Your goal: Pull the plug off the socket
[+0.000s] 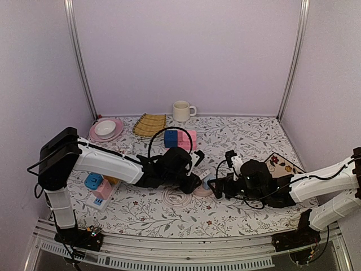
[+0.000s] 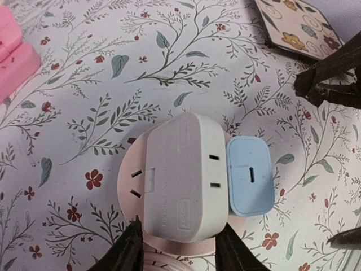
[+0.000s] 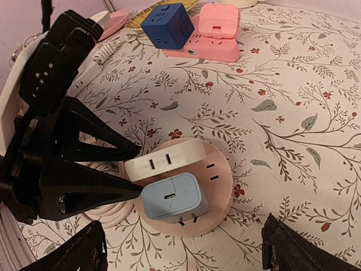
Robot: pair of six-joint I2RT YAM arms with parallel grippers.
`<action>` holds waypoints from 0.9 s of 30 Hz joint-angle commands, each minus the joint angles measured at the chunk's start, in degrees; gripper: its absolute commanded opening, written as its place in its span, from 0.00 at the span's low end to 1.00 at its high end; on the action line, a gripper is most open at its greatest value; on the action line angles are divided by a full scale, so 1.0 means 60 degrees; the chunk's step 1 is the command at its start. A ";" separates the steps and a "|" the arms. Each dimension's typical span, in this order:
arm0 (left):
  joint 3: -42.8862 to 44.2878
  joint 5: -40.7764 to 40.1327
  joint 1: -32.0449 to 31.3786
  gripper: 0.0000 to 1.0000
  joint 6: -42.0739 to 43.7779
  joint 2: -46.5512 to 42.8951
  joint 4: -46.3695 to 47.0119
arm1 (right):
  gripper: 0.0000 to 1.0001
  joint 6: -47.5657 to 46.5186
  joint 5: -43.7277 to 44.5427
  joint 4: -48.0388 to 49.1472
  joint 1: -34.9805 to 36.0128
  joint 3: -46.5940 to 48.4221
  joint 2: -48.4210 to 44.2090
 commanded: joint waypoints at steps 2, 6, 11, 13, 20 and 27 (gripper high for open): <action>0.0208 -0.0371 -0.0096 0.37 0.0176 0.0138 -0.0106 | 0.97 -0.0066 0.0078 -0.0122 0.0055 -0.0016 -0.0155; 0.0214 -0.0388 -0.0080 0.30 0.0243 0.0111 -0.0049 | 0.91 0.0031 0.0010 -0.0122 0.0054 -0.0010 -0.0116; 0.0238 -0.0381 -0.0050 0.25 0.0354 0.0110 -0.0018 | 0.84 0.0044 -0.0035 -0.0122 0.0054 0.0092 0.0058; 0.0218 -0.0347 -0.0016 0.24 0.0368 0.0087 -0.0002 | 0.82 0.0015 -0.0136 -0.0122 0.0054 0.0175 0.0124; 0.0143 -0.0145 0.0068 0.17 0.0384 0.0003 0.0138 | 0.71 -0.0040 -0.0301 -0.0067 0.0054 0.0340 0.0401; 0.0181 0.0027 0.0096 0.18 0.0443 0.0056 0.0289 | 0.67 -0.0153 -0.0541 -0.0097 0.0054 0.0602 0.0777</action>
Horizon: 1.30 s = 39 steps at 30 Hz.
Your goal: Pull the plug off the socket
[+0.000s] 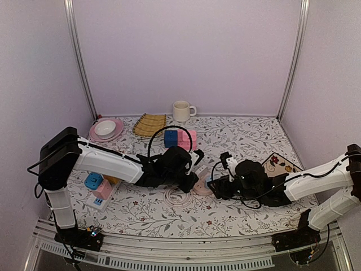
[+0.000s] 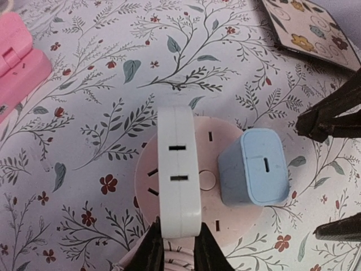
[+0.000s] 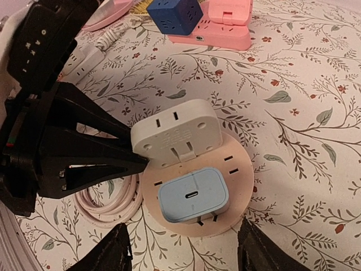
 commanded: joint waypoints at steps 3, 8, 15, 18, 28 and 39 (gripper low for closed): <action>0.0180 0.0279 0.0066 0.21 0.0141 0.0083 0.0319 | 0.65 -0.0164 -0.0194 -0.0020 0.0056 0.0410 0.0349; 0.0369 0.0320 0.0103 0.27 0.0186 0.0154 0.0319 | 0.63 -0.0334 -0.0190 -0.0020 0.0055 0.0620 0.0753; 0.1013 0.0209 0.0155 0.28 0.0318 0.0537 0.0073 | 0.58 -0.0651 -0.0070 -0.0148 0.0054 0.1096 0.1268; 0.1147 0.0190 0.0214 0.26 0.0317 0.0791 0.0016 | 0.58 -0.0663 -0.0014 -0.0205 0.0054 0.1121 0.1279; 0.1065 0.0032 0.0344 0.21 0.0386 0.0881 -0.0100 | 0.59 -0.1029 0.0359 -0.0377 0.0033 0.1363 0.1552; 0.0966 -0.0018 0.0493 0.29 0.0451 0.0827 -0.0166 | 0.61 -0.1332 0.0045 -0.0401 -0.0445 0.1594 0.1753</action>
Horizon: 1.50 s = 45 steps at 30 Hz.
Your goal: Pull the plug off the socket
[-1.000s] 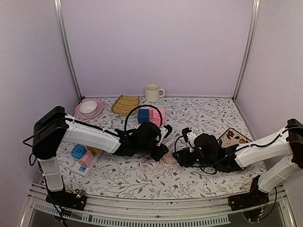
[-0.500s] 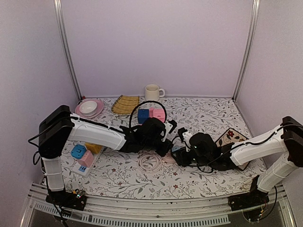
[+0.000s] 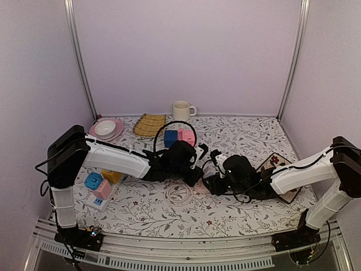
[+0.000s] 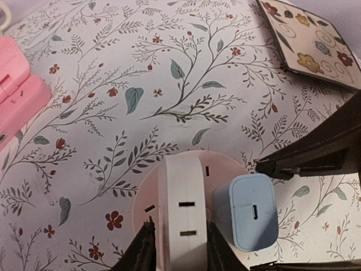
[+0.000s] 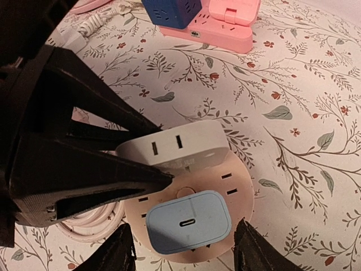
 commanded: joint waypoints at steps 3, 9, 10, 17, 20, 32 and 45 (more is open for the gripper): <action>-0.0062 0.0002 0.0196 0.27 0.0106 0.0119 -0.0101 | 0.60 -0.0335 -0.0263 0.0014 -0.0186 0.0414 0.0315; 0.0085 0.0151 0.0233 0.15 0.0140 0.0173 -0.0126 | 0.56 -0.0507 -0.0364 0.0025 -0.0213 0.0628 0.0652; 0.0075 0.0191 0.0227 0.11 0.0128 0.0157 -0.0141 | 0.54 -0.0519 -0.0365 0.0029 -0.0225 0.0682 0.0703; -0.0224 0.0671 0.0190 0.00 -0.0107 -0.0577 -0.0056 | 0.30 -0.0637 -0.0606 -0.0145 -0.0236 0.0901 0.1040; -0.0265 0.0900 0.0139 0.00 -0.0157 -0.0891 -0.0042 | 0.24 -0.0613 -0.0590 -0.0343 -0.0137 0.0895 0.1108; -0.0406 0.0413 -0.0348 0.00 -0.0033 -0.2009 -0.0113 | 0.20 0.0337 0.0331 -0.1583 0.0195 0.0744 0.1248; -0.1031 0.0804 -0.0590 0.00 -0.0011 -0.2076 0.0341 | 0.20 0.0715 0.1004 -0.2847 0.0664 0.1616 0.1311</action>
